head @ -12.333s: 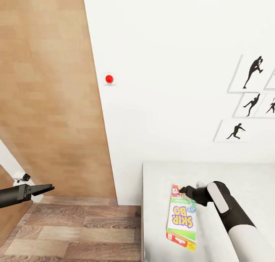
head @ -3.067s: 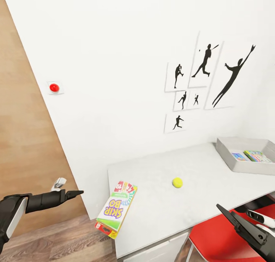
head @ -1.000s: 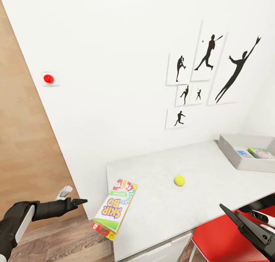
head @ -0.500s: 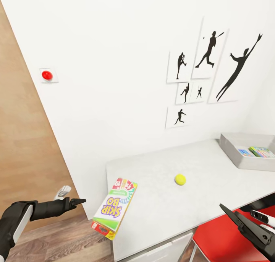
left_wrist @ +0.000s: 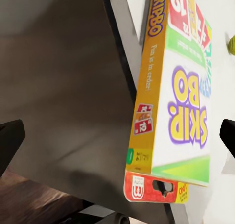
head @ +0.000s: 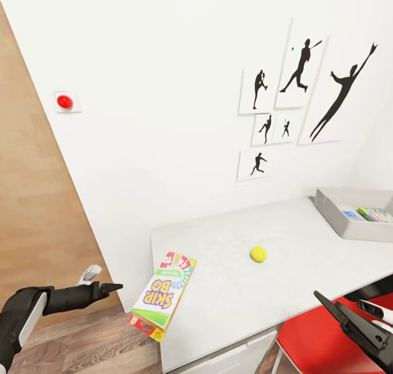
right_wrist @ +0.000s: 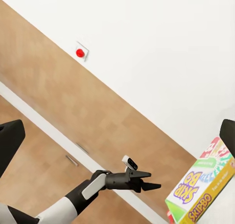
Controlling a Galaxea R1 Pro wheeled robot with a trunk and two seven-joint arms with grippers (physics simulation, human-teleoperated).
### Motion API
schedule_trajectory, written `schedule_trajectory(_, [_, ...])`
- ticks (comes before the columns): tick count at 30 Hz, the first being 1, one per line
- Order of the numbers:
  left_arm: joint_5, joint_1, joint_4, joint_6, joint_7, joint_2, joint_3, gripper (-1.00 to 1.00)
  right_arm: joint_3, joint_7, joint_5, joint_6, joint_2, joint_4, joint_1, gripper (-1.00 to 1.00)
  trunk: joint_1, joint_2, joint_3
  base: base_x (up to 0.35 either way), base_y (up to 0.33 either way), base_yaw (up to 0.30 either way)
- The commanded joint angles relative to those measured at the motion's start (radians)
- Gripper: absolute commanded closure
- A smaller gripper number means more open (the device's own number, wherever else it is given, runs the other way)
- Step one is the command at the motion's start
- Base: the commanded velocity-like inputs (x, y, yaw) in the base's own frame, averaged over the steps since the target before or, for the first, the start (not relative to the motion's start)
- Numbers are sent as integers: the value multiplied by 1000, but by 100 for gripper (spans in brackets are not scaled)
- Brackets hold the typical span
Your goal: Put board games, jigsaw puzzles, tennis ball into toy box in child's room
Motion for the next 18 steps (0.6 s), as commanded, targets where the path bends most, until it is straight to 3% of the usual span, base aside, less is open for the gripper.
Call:
schedule_trajectory(1, [0, -1, 0, 0, -3, 0, 1, -100, 0, -1, -6, 8, 0, -1, 0, -100, 4, -8, -4, 0, 0, 0])
schedule_trajectory(7, [1, -1, 0, -26, -7, 0, -6, -100, 0, -1, -6, 8, 0, -1, 0, -100, 27, -50, -23, 0, 0, 0])
schedule_trajectory(18, [2, -1, 0, -38, -8, 1, -58, -100, 0, -1, -6, 9, 0, -1, 0, -100, 69, -127, -57, 0, 0, 0])
